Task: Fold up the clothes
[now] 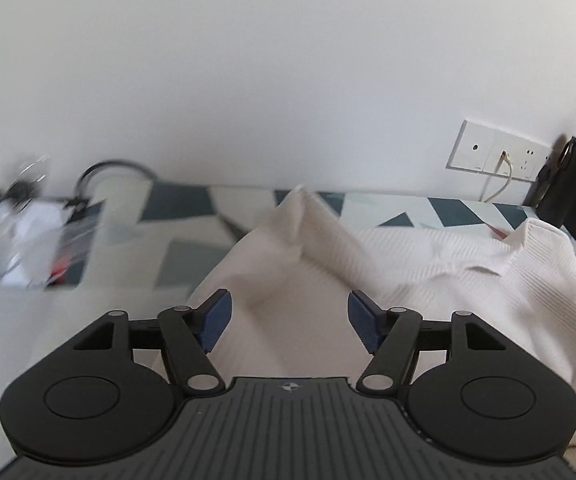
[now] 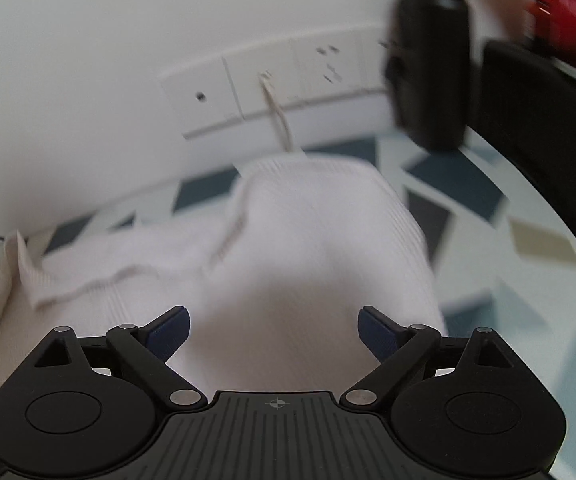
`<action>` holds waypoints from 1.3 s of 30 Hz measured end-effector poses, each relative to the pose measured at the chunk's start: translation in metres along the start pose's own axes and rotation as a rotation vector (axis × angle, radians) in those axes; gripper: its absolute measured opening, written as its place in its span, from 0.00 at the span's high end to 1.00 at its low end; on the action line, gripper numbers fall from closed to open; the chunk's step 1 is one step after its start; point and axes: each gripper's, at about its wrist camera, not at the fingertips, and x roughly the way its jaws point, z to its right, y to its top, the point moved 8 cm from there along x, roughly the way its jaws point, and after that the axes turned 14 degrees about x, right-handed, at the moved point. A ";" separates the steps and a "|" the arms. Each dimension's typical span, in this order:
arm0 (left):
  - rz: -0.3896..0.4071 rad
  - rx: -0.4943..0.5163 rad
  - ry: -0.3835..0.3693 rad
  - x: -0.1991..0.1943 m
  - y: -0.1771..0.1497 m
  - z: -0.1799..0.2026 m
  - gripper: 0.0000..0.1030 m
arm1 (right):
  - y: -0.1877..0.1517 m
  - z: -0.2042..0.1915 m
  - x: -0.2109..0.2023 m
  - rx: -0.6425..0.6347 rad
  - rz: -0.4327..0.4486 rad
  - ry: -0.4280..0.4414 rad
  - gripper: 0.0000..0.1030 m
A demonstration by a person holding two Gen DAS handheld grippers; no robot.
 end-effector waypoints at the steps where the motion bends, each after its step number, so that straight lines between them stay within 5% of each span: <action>1: 0.003 -0.003 0.007 -0.011 -0.008 -0.003 0.36 | -0.008 0.007 -0.009 0.010 -0.002 -0.014 0.13; 18: -0.146 -0.089 -0.093 -0.109 -0.167 -0.004 0.35 | -0.087 0.057 -0.156 0.078 0.110 -0.152 0.12; 30: -0.209 0.080 -0.129 -0.092 -0.201 0.036 0.30 | -0.222 0.047 -0.134 -0.008 -0.090 -0.188 0.13; 36: -0.212 0.107 -0.123 -0.085 -0.203 0.048 0.25 | -0.238 0.029 -0.132 -0.032 -0.123 -0.122 0.38; 38: -0.198 0.137 -0.122 -0.085 -0.204 0.054 0.32 | -0.236 0.021 -0.133 -0.076 -0.120 -0.111 0.41; 39: -0.189 0.149 -0.116 -0.086 -0.204 0.056 0.61 | -0.234 0.018 -0.134 -0.091 -0.113 -0.106 0.53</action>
